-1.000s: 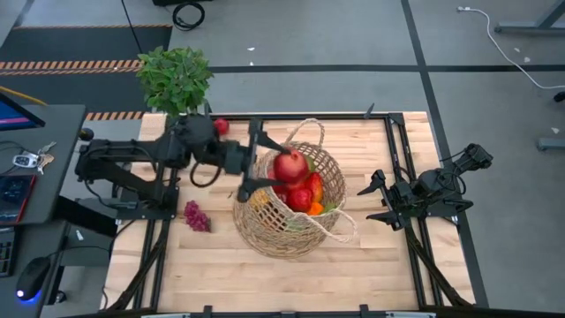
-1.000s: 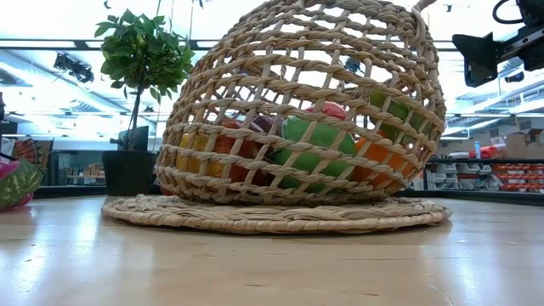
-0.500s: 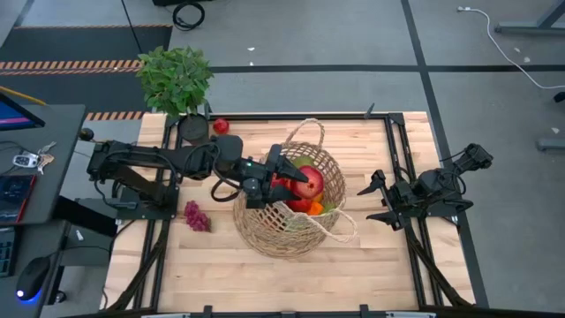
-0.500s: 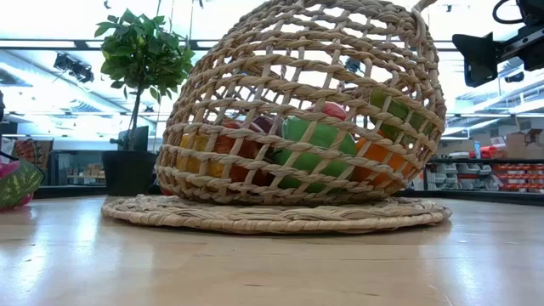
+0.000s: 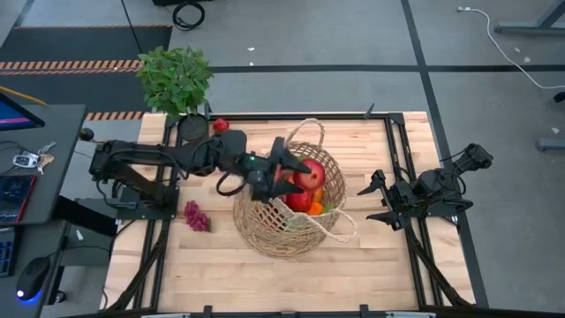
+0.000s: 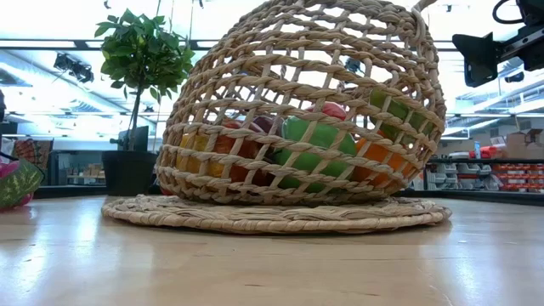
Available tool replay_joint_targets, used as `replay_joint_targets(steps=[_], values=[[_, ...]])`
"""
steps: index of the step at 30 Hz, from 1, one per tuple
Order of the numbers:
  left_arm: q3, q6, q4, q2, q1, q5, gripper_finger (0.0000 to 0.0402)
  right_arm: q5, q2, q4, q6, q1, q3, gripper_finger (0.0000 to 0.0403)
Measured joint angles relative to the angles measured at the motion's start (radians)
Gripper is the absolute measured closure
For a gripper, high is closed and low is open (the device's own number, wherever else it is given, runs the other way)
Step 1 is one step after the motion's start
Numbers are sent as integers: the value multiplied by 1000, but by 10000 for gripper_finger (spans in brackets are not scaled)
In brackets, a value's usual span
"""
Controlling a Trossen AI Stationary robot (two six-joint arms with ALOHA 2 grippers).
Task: Build produce basket
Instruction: Put the red pomegranate into the brown basket
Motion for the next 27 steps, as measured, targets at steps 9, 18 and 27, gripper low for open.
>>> replay_joint_targets(steps=[9, 18, 27], values=[[0, -848, -4, 73, 47, -5, 72, 0, 0, 1, 0, 0, 0, 53], [-1, -1223, 143, 99, 63, -244, 72, 0, 0, 0, 0, 0, 0, 53], [-2, -1288, 118, 121, 85, -237, 72, 0, 0, 0, 0, 0, 0, 53]])
